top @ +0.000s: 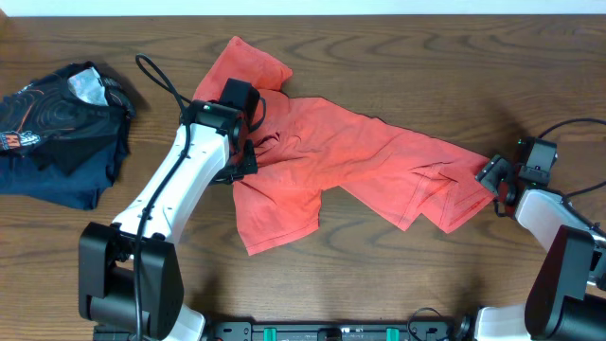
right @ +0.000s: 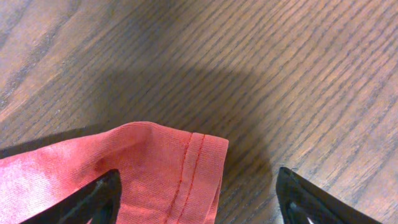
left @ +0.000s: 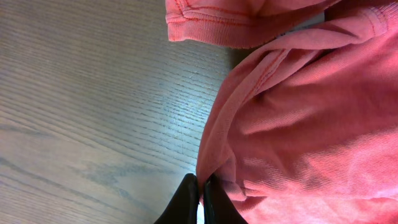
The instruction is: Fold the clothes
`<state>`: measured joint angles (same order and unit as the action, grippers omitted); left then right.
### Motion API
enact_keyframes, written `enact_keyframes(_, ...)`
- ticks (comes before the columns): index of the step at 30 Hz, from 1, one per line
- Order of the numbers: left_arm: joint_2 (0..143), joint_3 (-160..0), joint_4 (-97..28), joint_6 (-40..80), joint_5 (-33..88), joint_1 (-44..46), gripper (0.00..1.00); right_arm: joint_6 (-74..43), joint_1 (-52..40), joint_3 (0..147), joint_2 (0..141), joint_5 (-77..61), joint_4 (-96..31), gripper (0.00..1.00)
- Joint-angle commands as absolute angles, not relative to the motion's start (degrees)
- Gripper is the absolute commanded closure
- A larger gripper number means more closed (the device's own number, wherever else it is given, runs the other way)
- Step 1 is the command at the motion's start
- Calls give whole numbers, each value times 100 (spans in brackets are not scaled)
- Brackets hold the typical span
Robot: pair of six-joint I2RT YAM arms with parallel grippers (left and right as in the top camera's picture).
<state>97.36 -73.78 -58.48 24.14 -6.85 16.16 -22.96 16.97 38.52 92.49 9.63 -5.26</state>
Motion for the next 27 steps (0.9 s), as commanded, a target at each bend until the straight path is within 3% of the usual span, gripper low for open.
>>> enact_keyframes(1,9784,-7349,-5863,2427,-797,1608,94,-2261,1723,3929,9380,1055,-495,24)
enact_keyframes(6,9782,-7349,-5865,2427,-797,1608,94,-2261,1723,3929,9701,1048,-287,25)
enact_keyframes(10,9784,-7349,-5863,2427,-797,1610,94,-2193,1723,3929,9913,1024,-78,36)
enact_keyframes(11,9784,-7349,-5863,2427,-797,1608,94,-2196,1723,3929,9922,1024,-69,41)
enact_keyframes(14,9784,-7349,-5863,2427,-797,1608,94,-2143,1723,3929,9922,1024,-67,75)
enact_keyframes(17,9784,-7349,-5863,2427,-797,1608,94,-2047,1723,3929,9922,1004,-106,94)
enact_keyframes(27,9771,-7354,-5854,2425,-797,1608,94,-2049,1723,3935,9760,956,-163,99)
